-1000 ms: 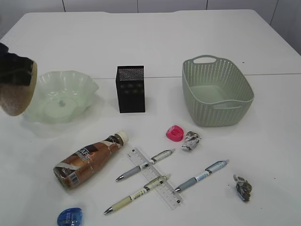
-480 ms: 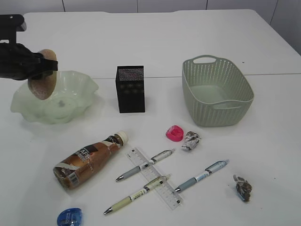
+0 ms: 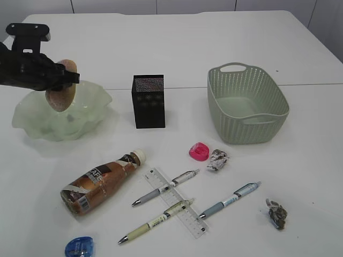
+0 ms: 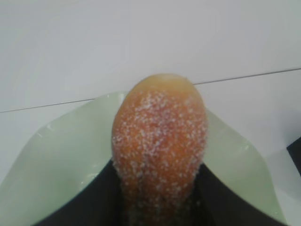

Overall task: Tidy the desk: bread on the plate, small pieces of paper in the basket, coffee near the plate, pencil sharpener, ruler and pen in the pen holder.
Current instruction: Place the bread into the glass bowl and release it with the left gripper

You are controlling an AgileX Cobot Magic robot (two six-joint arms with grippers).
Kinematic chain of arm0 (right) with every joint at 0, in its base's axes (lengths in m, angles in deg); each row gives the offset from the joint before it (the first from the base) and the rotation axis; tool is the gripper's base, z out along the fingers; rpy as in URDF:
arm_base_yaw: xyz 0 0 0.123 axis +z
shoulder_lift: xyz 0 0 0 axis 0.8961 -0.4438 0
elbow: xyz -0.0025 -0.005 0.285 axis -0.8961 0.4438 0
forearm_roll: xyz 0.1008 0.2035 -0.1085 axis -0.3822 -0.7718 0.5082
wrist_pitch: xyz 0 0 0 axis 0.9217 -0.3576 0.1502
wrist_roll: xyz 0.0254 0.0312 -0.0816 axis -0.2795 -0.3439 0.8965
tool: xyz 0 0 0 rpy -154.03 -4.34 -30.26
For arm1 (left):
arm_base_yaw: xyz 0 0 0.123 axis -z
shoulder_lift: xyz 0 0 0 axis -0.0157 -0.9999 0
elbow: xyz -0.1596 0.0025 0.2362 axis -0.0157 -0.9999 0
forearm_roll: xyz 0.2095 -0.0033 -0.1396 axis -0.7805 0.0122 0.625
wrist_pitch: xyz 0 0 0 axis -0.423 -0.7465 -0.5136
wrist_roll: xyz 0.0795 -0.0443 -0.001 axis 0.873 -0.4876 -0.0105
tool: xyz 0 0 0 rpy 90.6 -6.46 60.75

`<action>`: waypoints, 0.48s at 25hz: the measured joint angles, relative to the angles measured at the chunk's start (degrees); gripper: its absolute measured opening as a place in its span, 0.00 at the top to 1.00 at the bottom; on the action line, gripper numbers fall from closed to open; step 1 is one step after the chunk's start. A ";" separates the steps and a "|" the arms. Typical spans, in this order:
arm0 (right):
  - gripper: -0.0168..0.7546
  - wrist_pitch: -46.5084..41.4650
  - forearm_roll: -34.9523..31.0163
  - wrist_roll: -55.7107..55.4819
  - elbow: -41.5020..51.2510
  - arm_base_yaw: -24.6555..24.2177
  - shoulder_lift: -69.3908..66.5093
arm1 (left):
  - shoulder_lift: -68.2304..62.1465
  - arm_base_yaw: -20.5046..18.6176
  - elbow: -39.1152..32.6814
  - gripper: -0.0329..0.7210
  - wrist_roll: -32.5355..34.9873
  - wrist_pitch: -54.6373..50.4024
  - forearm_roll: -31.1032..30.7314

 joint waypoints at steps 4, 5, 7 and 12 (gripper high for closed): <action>0.23 0.00 0.00 0.00 0.00 0.00 0.00 | -1.19 0.00 0.03 0.47 0.00 -0.52 -0.39; 0.23 0.00 0.00 0.00 0.00 0.00 0.00 | -1.27 0.00 0.03 0.39 0.00 -0.52 -0.38; 0.23 0.00 0.00 0.00 0.00 0.00 0.00 | -1.32 0.00 0.03 0.27 0.00 -0.52 -0.38; 0.23 0.00 0.00 -2.09 0.00 0.00 0.00 | -1.41 0.00 1.28 0.19 0.00 -2.53 -0.61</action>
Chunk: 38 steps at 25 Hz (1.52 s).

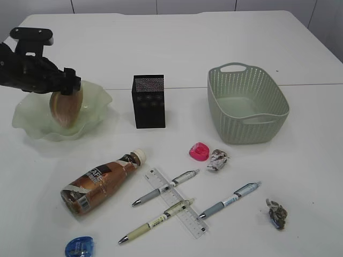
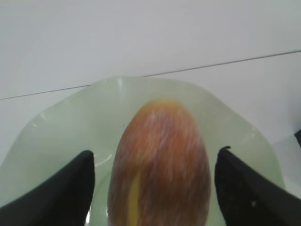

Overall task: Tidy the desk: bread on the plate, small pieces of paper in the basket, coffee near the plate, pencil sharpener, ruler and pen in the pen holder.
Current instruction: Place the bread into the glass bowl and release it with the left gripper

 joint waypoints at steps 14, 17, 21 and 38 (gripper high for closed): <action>0.23 0.00 0.00 -0.63 0.00 0.00 0.00 | 2.58 0.00 6.91 0.18 0.00 -16.94 -0.93; 0.23 0.00 0.00 -0.63 0.00 0.00 0.00 | 5.17 0.00 7.93 0.18 0.00 -25.45 -0.98; 0.23 0.00 0.00 -0.63 0.00 0.00 0.00 | 7.35 0.00 8.69 0.18 -0.82 -38.81 -0.98; 0.23 0.00 -2.57 2.47 0.00 0.00 0.00 | 8.08 0.00 9.58 0.33 -2.41 -68.18 -0.98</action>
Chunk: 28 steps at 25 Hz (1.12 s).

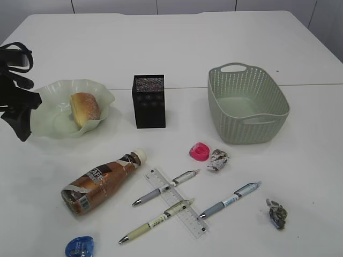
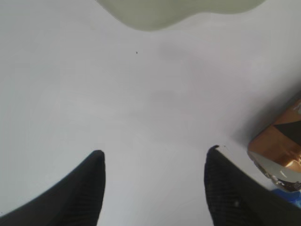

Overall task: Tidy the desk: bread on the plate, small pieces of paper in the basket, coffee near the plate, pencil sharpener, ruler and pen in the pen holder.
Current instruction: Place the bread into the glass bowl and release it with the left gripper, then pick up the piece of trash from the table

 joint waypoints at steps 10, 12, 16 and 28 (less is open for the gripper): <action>0.23 2.39 -4.28 2.72 0.00 0.00 -2.23 | 3.11 0.11 -1.41 0.42 0.00 -0.38 3.64; 0.23 3.02 -4.57 3.14 0.00 0.00 -3.77 | 6.48 0.63 -4.12 0.42 0.00 0.85 4.09; 0.23 4.90 -5.42 4.67 0.00 0.00 -6.93 | 15.09 1.86 -13.10 0.42 -0.28 7.56 5.17; 0.23 9.73 -7.08 7.42 0.00 2.23 -14.67 | 36.70 2.37 -33.68 0.42 -1.28 23.51 5.34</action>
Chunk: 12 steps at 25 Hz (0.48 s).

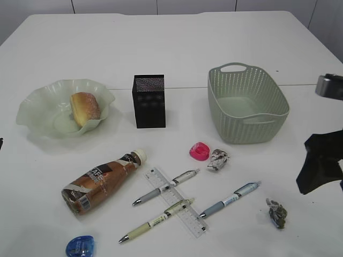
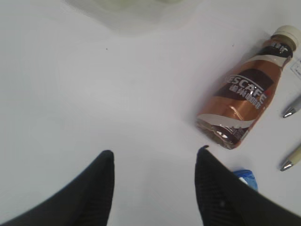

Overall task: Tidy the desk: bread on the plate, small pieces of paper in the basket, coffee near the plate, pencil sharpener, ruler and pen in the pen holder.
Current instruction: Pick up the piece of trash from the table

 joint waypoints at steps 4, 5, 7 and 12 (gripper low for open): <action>0.23 2.36 0.00 0.22 0.00 4.09 -2.94 | 1.52 0.00 -2.20 0.42 0.00 1.93 -0.55; 0.23 3.02 0.00 0.22 0.00 4.48 -3.64 | 1.61 0.00 -2.21 0.42 0.00 1.92 -0.64; 0.23 3.52 0.00 0.22 0.00 4.87 -4.32 | 1.64 0.00 -2.29 0.43 0.00 1.95 -0.69; 0.23 5.91 1.20 0.22 -0.10 4.99 -8.06 | 1.64 0.00 -2.29 0.44 0.00 1.95 -1.07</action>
